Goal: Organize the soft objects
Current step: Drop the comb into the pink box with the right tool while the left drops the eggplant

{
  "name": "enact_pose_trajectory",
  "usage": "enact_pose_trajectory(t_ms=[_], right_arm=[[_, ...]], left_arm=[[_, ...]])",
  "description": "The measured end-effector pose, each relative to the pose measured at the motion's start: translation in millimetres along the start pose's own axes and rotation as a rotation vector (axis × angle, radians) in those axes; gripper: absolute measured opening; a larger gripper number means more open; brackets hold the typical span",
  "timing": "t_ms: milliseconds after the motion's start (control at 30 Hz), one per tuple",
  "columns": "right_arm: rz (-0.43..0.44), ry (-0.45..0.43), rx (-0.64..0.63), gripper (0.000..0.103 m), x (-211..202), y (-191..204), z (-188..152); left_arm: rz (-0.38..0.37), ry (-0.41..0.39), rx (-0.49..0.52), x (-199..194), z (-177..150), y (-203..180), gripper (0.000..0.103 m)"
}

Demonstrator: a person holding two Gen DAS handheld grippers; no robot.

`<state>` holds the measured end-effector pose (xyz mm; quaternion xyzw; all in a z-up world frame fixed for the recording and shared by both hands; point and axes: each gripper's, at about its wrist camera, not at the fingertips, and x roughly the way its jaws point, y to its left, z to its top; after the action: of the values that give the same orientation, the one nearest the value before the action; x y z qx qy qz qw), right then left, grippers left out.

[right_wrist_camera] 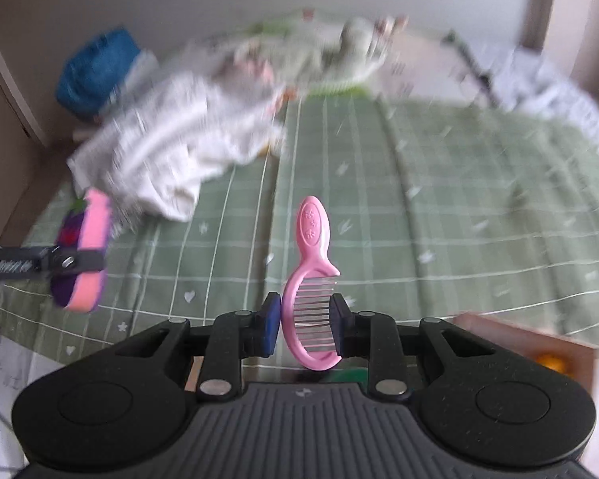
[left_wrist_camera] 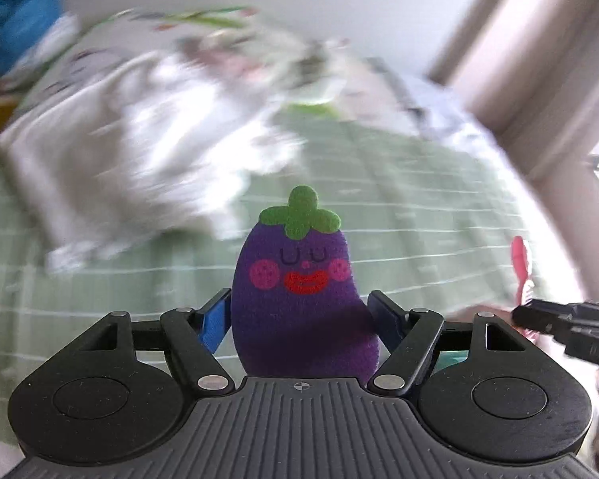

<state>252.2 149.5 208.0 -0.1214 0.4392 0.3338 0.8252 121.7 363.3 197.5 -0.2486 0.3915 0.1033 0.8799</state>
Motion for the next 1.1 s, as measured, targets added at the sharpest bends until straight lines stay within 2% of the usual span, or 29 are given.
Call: enact_pose_trajectory(t_ms=[100,233,333,433,500,600,700,767,867,900,967,1033,1100], right_arm=[[-0.031,-0.091,0.009,0.026,-63,-26,-12],[-0.076,-0.182,0.05,0.026,-121,-73,-31],[-0.091,-0.189,0.147,0.026,-135,-116,-45],[-0.042,-0.123,0.207,0.026,-118,-153,-61],[-0.042,-0.067,0.238,0.026,-98,-170,-74],[-0.071,-0.015,0.248,0.027,-75,-182,-91],[-0.082,-0.001,0.229,0.027,-68,-188,-107],[-0.07,-0.002,0.238,0.027,-65,-189,-110],[-0.055,-0.01,0.246,0.028,-65,-188,-112],[-0.065,-0.012,0.242,0.028,-66,-186,-111],[-0.101,-0.017,0.221,0.028,-67,-181,-110],[-0.124,-0.029,0.211,0.028,-70,-177,-110],[-0.118,-0.041,0.225,0.028,-72,-177,-108]], left_arm=[[-0.118,0.005,0.062,-7,-4,-65,0.078],[-0.288,0.052,0.09,2,-13,-146,0.078],[-0.411,0.128,0.073,29,-18,-193,0.079],[-0.415,0.209,0.069,68,-33,-222,0.079],[-0.422,0.264,0.098,93,-48,-232,0.079],[-0.51,0.288,0.122,119,-66,-228,0.079],[-0.451,0.251,0.229,128,-77,-235,0.079],[-0.429,0.255,0.276,128,-81,-241,0.079],[-0.486,0.278,0.177,129,-81,-231,0.078],[-0.488,0.275,0.174,128,-83,-229,0.077],[-0.532,0.235,0.156,125,-80,-223,0.077],[-0.521,0.15,0.138,110,-79,-215,0.077],[-0.542,0.115,0.131,98,-76,-207,0.077]])
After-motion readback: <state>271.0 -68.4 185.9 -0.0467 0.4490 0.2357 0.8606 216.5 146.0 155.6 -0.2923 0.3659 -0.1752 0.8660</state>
